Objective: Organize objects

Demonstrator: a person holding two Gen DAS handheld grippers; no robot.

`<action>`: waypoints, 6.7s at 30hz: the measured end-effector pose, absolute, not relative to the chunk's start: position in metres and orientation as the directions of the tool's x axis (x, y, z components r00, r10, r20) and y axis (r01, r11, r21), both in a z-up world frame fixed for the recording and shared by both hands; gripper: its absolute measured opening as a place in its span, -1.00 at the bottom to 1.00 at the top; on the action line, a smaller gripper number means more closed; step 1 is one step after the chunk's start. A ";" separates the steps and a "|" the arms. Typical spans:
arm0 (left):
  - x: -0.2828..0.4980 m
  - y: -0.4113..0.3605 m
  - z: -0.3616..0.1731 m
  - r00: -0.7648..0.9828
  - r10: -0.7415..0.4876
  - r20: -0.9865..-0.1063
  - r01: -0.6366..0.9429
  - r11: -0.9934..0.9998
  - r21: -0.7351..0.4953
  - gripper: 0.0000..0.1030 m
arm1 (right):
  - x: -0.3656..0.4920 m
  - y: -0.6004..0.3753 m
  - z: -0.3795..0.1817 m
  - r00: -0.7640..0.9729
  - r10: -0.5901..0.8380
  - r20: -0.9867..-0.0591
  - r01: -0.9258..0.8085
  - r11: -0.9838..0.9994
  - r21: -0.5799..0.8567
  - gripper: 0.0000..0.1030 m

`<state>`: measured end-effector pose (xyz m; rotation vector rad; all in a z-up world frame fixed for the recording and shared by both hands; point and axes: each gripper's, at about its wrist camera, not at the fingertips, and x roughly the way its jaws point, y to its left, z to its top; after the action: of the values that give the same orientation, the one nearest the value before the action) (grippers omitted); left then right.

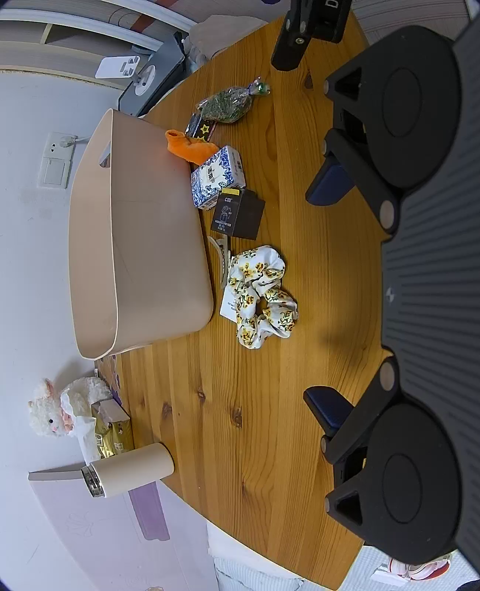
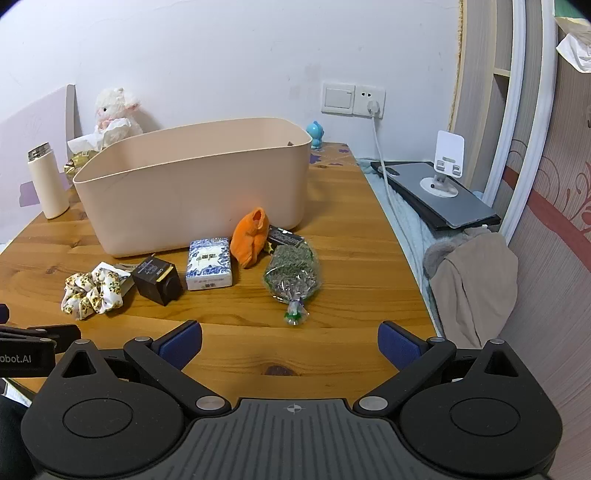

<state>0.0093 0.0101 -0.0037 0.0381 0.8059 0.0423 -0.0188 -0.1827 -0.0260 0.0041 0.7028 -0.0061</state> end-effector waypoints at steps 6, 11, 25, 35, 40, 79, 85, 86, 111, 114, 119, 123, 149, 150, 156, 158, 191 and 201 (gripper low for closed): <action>0.011 0.012 -0.002 0.693 0.056 -0.719 -0.030 0.998 0.049 1.00 | -0.017 -0.184 -0.026 0.767 -0.008 -0.641 0.012 1.000 0.002 1.00; 0.013 0.013 -0.002 0.695 0.059 -0.717 -0.037 0.998 0.046 1.00 | -0.016 -0.185 -0.026 0.770 -0.010 -0.637 0.014 1.000 0.001 1.00; 0.019 0.015 -0.007 0.683 0.062 -0.728 -0.048 0.998 0.041 1.00 | -0.008 -0.190 -0.033 0.776 -0.004 -0.631 0.010 1.000 0.006 0.97; 0.031 0.019 -0.015 0.674 0.080 -0.734 -0.069 0.997 0.045 1.00 | 0.006 -0.194 -0.044 0.775 -0.003 -0.631 0.011 1.000 0.008 0.97; 0.041 0.017 -0.022 0.673 0.100 -0.733 -0.069 0.995 0.072 1.00 | 0.018 -0.196 -0.052 0.770 0.006 -0.638 0.000 1.000 0.009 0.98; 0.084 0.038 -0.044 0.671 -0.042 -0.740 0.044 0.999 -0.017 -0.61 | 0.071 -0.174 -0.088 0.764 0.038 -0.644 -0.068 0.997 -0.022 -0.13; 0.073 0.043 -0.033 0.682 -0.057 -0.729 0.041 0.998 -0.040 -0.63 | 0.053 -0.179 -0.071 0.785 0.043 -0.618 -0.059 0.998 -0.005 -0.14; 0.070 0.044 -0.029 0.690 -0.059 -0.721 0.041 0.998 -0.042 -0.63 | 0.051 -0.180 -0.066 0.791 0.044 -0.610 -0.058 0.998 -0.003 -0.14; 0.159 0.034 0.060 0.857 -0.026 -0.514 0.027 1.000 -0.006 -0.63 | 0.117 -0.136 0.034 0.922 0.084 -0.378 -0.076 0.996 0.036 -0.14; 0.186 0.026 0.051 0.836 -0.017 -0.549 0.034 0.999 0.022 -0.63 | 0.137 -0.128 0.028 0.907 0.086 -0.412 -0.080 0.996 0.033 -0.14; 0.222 0.018 0.028 0.777 0.030 -0.629 0.023 0.997 0.076 -0.62 | 0.168 -0.114 0.004 0.867 0.079 -0.492 -0.089 0.996 0.005 -0.14; 0.229 0.011 0.019 0.754 0.040 -0.655 0.066 0.988 0.137 -0.61 | 0.177 -0.106 -0.009 0.836 0.083 -0.542 -0.107 0.994 -0.013 -0.14; 0.137 0.029 0.055 0.783 -0.043 -0.620 0.118 0.990 0.080 0.85 | 0.078 -0.156 0.028 0.872 0.056 -0.486 -0.094 0.994 -0.053 0.79; 0.132 0.031 0.054 0.782 -0.045 -0.621 0.116 0.990 0.074 0.85 | 0.074 -0.157 0.027 0.870 0.052 -0.490 -0.093 0.994 -0.059 0.79; 0.109 0.041 0.040 0.765 -0.053 -0.642 0.128 0.989 0.070 0.86 | 0.050 -0.160 0.012 0.849 0.048 -0.526 -0.100 0.993 -0.069 0.82; 0.104 0.045 0.032 0.752 -0.052 -0.657 0.136 0.988 0.077 0.87 | 0.044 -0.159 0.005 0.838 0.050 -0.543 -0.105 0.992 -0.069 0.82; 0.126 0.071 -0.058 0.673 -0.164 -0.721 0.268 0.963 0.032 0.87 | 0.064 -0.128 -0.085 0.740 0.064 -0.670 -0.132 0.990 -0.051 0.78; 0.140 0.072 -0.063 0.698 -0.187 -0.692 0.270 0.963 0.012 0.94 | 0.083 -0.122 -0.089 0.749 0.096 -0.655 -0.134 0.991 -0.009 0.74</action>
<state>0.1396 0.0721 -0.0630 0.1153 0.7575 -0.2553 0.0828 -0.1216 -0.0892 -0.0563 0.7129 0.1257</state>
